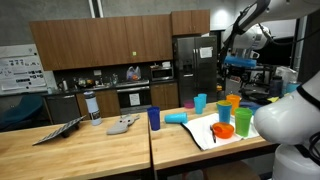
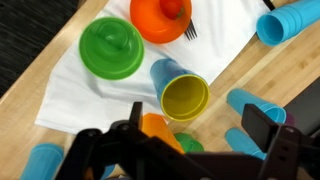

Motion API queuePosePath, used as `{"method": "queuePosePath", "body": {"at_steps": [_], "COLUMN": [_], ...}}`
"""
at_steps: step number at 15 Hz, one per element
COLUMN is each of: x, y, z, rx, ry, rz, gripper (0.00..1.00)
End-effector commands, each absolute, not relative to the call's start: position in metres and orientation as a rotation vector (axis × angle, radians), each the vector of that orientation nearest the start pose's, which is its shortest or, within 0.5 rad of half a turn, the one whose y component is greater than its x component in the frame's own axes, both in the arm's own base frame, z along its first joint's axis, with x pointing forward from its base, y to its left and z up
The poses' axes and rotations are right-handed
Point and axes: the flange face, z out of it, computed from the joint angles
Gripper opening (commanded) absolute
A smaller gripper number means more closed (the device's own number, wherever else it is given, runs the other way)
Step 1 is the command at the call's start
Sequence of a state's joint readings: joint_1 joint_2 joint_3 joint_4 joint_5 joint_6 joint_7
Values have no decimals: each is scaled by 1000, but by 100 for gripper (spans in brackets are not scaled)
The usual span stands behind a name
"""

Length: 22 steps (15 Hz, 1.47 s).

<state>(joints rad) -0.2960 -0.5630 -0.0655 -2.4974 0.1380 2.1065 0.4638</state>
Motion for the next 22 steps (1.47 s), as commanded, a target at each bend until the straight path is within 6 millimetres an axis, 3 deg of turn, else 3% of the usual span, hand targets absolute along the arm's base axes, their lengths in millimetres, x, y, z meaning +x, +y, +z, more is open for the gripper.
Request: {"method": "queuePosePath", "body": {"at_steps": [1,5,8,10,13,16,17,18,22], "x": [384,391,403,417,439,449,454,453,459], "y": [-170,-230,-252,-252,-235,-206,-182,-201,-181], "z": [496,495,498,502,514,522,524,516,518], "rx": [-2734,-2816,-2893,-2915,-2966,-2986,-3001,-3003,-3011], "ry": [1260,1188,1012,822,580,411,284,389,308], "rz": [-272,-301,-343,-340,-390,-419,-408,-411,-402], "gripper": [100,100,100,100,100,100,100,100,100]}}
